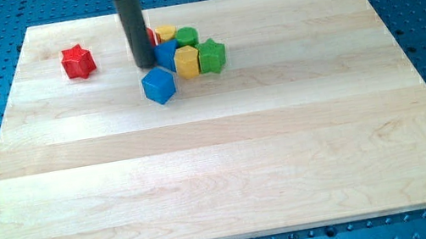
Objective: Push the red circle to the bottom right of the red star
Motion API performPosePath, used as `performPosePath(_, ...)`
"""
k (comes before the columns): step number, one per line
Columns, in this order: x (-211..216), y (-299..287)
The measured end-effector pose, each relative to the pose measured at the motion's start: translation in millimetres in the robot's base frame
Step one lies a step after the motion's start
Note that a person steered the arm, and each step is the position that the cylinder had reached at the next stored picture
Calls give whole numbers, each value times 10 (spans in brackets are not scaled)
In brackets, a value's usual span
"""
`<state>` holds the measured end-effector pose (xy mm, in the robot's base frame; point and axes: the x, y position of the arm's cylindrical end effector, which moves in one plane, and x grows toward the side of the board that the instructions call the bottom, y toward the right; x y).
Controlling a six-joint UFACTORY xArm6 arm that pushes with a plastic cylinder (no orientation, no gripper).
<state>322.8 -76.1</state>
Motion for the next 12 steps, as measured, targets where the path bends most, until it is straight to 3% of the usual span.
performPosePath(1, 144, -351)
performPosePath(2, 705, -431)
performPosePath(3, 1163, -158)
performPosePath(4, 1169, 597)
performPosePath(5, 912, 1209)
performPosePath(7, 279, 1246)
performPosePath(9, 166, 1302)
performPosePath(11, -780, 1201)
performPosePath(12, -818, 698)
